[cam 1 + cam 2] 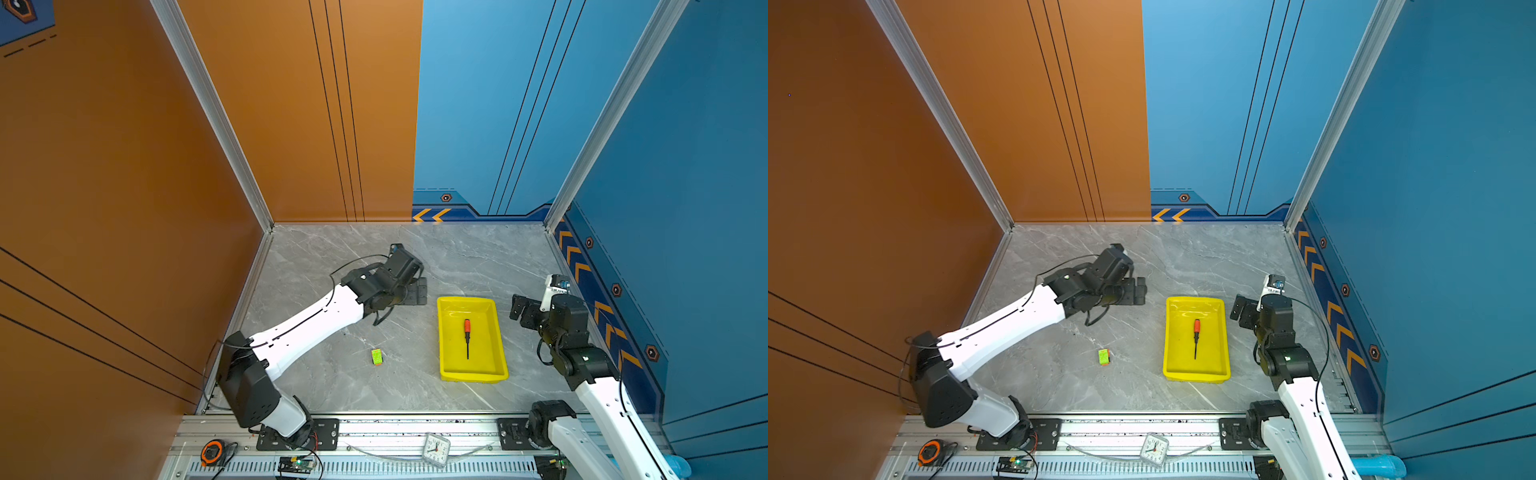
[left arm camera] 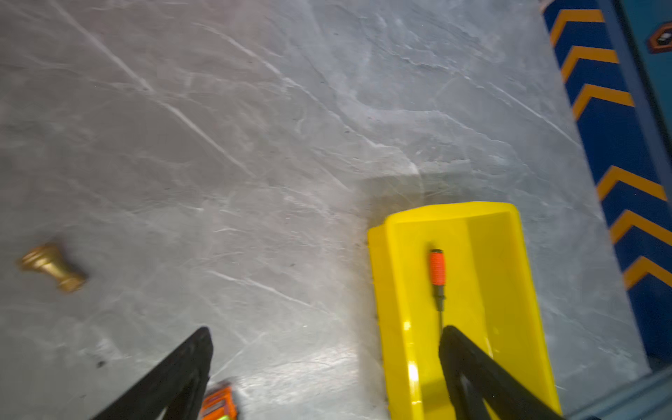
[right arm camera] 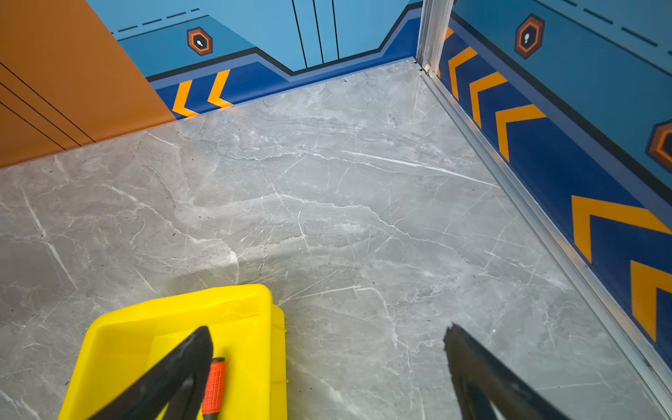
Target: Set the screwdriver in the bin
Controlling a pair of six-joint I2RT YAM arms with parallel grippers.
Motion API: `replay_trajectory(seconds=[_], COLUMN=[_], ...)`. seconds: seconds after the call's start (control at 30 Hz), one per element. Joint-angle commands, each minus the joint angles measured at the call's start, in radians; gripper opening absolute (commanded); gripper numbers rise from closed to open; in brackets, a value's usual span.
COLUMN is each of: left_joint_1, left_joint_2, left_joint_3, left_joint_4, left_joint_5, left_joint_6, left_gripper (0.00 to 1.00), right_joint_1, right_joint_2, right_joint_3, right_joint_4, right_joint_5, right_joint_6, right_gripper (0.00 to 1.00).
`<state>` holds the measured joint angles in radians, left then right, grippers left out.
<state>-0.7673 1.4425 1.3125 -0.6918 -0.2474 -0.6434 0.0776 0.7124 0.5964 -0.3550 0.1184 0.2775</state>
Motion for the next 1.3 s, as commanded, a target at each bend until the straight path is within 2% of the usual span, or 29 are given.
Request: replay_trajectory(seconds=[0.0,0.13,0.2,0.3,0.47,0.57,0.7,0.9,1.03,1.27], left_joint_1=[0.068,0.169,0.247,0.361,0.486,0.535,0.595,0.642,0.655,0.695], left_joint_2=[-0.174,-0.409,-0.512,-0.623,-0.757,-0.807,-0.769,-0.649,-0.526,-0.288], left_joint_3=[-0.156,-0.367,-0.454,-0.566,-0.752,-0.865,-0.967,-1.097,-1.111,-1.072], left_joint_4=[-0.017,0.029,0.048,0.064,0.211,0.383,0.617,0.983,1.138,1.376], left_joint_5=[-0.130,-0.238,-0.274,-0.357,-0.388,-0.378,-0.306,-0.210,-0.198,-0.119], left_joint_6=[0.111,0.177,0.201,0.170,0.235,0.320,0.429,0.530,0.595,0.621], left_gripper=[0.98,0.98,0.98,0.98,0.98,0.98,0.98,0.98,0.98,0.98], right_joint_1=[-0.013,-0.022,-0.025,-0.033,-0.036,-0.042,-0.042,-0.044,-0.045,-0.047], right_joint_2=[0.026,0.041,0.050,0.067,0.061,0.051,0.077,0.243,0.372,0.554], right_joint_3=[-0.008,-0.035,-0.057,-0.087,-0.155,-0.256,-0.315,-0.345,-0.342,-0.313], right_joint_4=[0.032,0.095,0.131,0.170,0.274,0.466,0.583,0.768,0.892,1.121], right_joint_5=[0.033,0.055,0.083,0.136,0.226,0.124,0.130,0.097,0.081,0.048], right_joint_6=[0.026,0.032,0.035,0.043,0.002,-0.083,-0.087,-0.126,-0.151,-0.192], right_gripper=[1.00,1.00,1.00,1.00,1.00,1.00,1.00,1.00,1.00,1.00])
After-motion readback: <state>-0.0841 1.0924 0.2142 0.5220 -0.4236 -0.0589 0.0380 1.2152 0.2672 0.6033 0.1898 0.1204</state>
